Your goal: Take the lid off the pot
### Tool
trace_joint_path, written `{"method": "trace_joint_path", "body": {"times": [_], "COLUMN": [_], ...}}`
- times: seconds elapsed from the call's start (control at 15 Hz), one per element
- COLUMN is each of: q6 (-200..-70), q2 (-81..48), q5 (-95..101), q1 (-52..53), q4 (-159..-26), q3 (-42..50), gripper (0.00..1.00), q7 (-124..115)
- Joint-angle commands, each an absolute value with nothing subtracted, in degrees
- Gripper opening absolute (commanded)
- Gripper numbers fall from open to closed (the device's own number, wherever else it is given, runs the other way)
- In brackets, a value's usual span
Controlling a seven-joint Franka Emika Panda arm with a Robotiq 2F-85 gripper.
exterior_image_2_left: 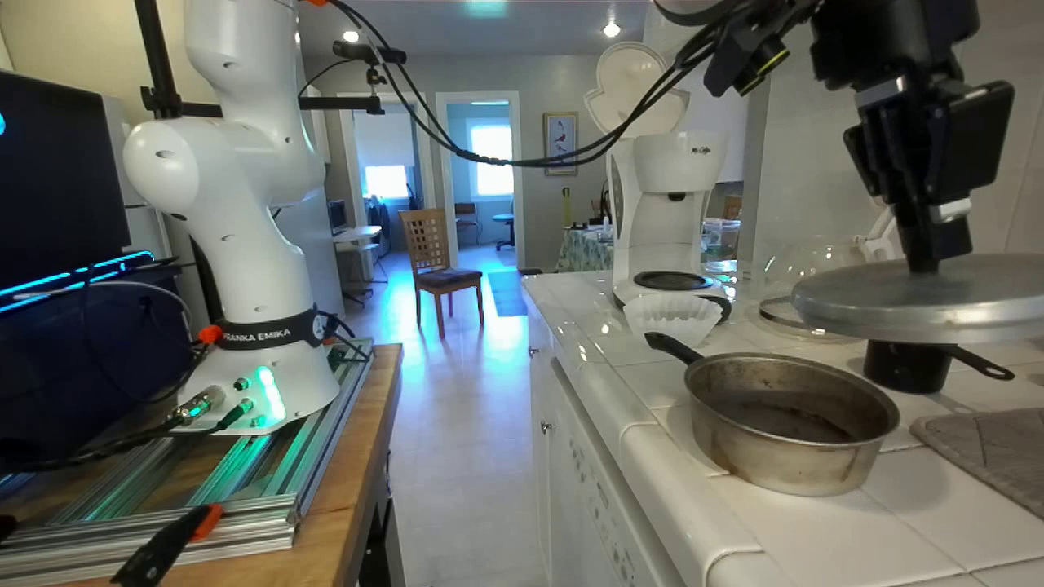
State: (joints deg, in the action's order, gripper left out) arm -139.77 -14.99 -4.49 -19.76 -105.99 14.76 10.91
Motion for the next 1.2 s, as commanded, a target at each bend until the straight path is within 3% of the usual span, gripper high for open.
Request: {"method": "trace_joint_path", "body": {"times": [0.0, 0.4, 0.47, 1.13], "q6": [-139.51, -139.49, -139.49, -136.64], "q2": [-15.50, -16.72, -16.72, -23.51], "q5": [-4.45, -4.45, -4.45, -9.12], "q1": [-20.22, -20.41, -20.41, -22.54], "q4": [-104.89, -103.55, -103.54, -93.12], "q3": [14.52, 14.41, 14.40, 13.40], "gripper": [0.25, 0.25, 0.06, 0.06], "q7": [10.87, 10.85, 10.85, 9.52]}}
